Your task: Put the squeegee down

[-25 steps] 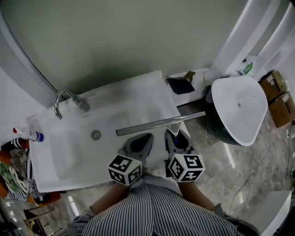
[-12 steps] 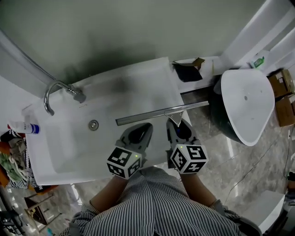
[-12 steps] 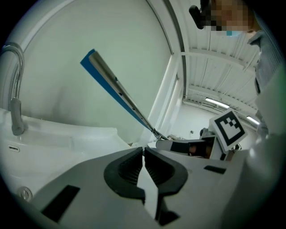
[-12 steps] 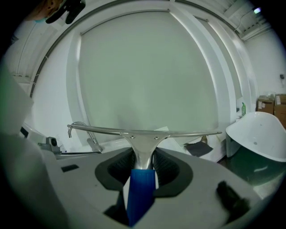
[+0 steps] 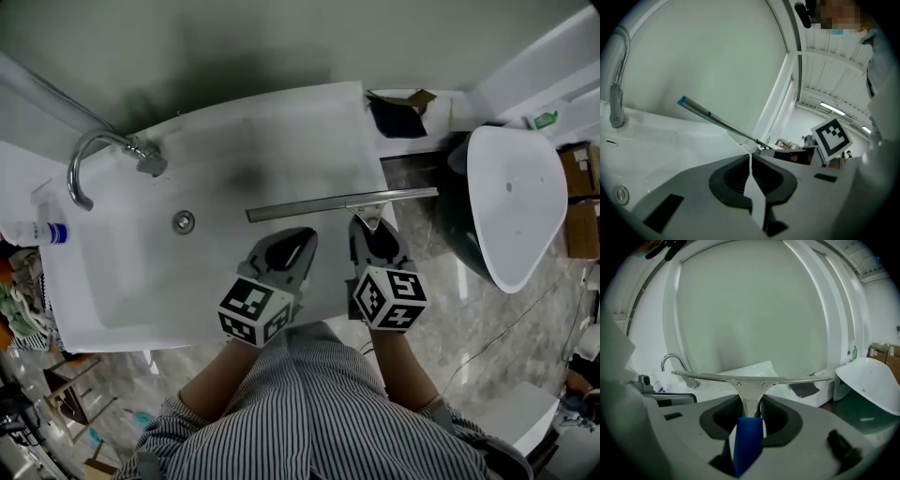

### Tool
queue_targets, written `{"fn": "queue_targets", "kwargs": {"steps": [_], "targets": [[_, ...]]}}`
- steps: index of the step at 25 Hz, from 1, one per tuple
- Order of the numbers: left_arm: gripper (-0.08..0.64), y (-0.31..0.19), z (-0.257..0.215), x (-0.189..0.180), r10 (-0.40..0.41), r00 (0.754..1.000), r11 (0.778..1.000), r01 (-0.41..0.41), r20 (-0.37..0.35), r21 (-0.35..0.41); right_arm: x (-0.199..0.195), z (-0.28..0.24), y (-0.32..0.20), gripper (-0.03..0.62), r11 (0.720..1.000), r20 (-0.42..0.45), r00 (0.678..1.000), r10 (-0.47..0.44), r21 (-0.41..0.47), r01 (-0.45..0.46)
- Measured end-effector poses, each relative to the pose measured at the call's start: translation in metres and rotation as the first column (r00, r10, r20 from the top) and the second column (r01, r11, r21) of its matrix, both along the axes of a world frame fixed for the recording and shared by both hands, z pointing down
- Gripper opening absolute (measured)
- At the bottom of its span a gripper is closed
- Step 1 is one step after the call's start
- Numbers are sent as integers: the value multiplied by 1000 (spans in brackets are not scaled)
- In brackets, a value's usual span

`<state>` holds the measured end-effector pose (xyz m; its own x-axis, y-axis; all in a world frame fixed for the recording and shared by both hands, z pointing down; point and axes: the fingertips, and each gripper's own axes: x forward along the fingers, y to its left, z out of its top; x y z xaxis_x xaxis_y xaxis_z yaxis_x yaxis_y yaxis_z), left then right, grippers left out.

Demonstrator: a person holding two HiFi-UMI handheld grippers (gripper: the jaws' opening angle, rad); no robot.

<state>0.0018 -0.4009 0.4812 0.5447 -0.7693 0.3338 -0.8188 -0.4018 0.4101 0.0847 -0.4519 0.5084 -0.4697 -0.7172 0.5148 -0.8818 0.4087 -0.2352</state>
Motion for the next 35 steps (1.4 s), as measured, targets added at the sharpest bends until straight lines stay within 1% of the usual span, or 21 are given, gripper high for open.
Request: {"fn": "queue_targets", "kwargs": {"steps": [7, 10, 15, 21, 29, 35], "targets": [[24, -6, 20, -4, -3, 999, 999, 5, 33, -53, -1, 19, -7, 130, 999, -18, 1000, -13, -52, 12], [25, -7, 30, -3, 2, 1000, 997, -1, 24, -71, -2, 29, -11, 132, 998, -20, 1000, -19, -66, 17], [24, -11, 41, 7, 52, 998, 996, -49, 28, -78, -2, 46, -14, 132, 995, -27, 999, -19, -102, 17], [24, -13, 55, 12, 42, 999, 993, -40, 20, -112, -3, 65, -14, 135, 987, -24, 999, -40, -158, 35], [23, -6, 73, 16, 47, 999, 985, -43, 16, -165, -9, 78, -19, 135, 982, -37, 997, -64, -178, 57], [23, -8, 76, 16, 45, 999, 985, -45, -2, -164, -15, 88, -18, 137, 975, -35, 996, -83, -208, 74]]}}
